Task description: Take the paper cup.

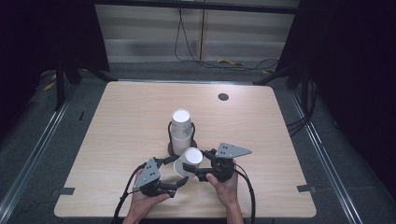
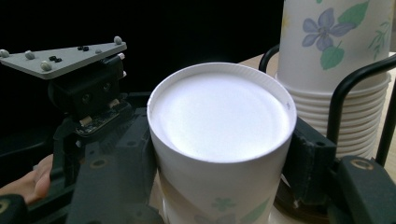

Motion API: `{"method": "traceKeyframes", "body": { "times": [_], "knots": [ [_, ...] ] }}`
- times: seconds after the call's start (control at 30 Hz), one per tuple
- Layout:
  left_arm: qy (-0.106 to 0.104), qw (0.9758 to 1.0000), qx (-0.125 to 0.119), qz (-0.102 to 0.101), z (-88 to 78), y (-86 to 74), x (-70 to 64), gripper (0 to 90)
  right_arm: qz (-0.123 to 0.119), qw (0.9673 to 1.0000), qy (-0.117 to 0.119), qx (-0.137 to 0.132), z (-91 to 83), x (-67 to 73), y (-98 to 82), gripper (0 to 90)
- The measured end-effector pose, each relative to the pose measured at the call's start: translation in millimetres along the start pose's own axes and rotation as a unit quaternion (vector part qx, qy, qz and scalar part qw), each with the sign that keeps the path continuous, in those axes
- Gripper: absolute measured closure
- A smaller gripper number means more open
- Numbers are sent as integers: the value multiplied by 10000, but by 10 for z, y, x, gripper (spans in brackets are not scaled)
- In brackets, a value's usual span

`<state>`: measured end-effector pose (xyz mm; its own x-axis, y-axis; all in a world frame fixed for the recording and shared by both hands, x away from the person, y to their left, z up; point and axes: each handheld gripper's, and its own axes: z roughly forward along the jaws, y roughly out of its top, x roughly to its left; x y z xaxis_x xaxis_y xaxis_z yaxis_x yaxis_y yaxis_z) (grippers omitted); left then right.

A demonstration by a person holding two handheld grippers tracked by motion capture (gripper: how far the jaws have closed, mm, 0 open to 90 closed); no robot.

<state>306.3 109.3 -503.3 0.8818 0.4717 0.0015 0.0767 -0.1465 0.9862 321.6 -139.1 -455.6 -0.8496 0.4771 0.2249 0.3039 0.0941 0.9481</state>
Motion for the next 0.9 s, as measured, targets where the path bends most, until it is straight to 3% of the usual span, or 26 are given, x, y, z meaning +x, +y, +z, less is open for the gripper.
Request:
{"method": "traceKeyframes", "body": {
  "times": [0.13, 0.37, 0.57, 0.9],
  "knots": [
    [4, 10000, 13, 69, 10, 0, -6, 172, 29, 10000, 51, 31, 39, 7, -25, 360],
    [71, 9999, -45, -100, 30, -22, -17, 181, 54, 9999, 107, 55, 110, 44, -52, 359],
    [71, 10000, -28, -58, 47, -31, -22, 191, 53, 9998, 182, 53, 185, 96, -82, 359],
    [111, 9999, -60, -33, 21, -29, -10, 264, 93, 9998, 143, -52, 205, 107, -91, 325]
  ]
}}
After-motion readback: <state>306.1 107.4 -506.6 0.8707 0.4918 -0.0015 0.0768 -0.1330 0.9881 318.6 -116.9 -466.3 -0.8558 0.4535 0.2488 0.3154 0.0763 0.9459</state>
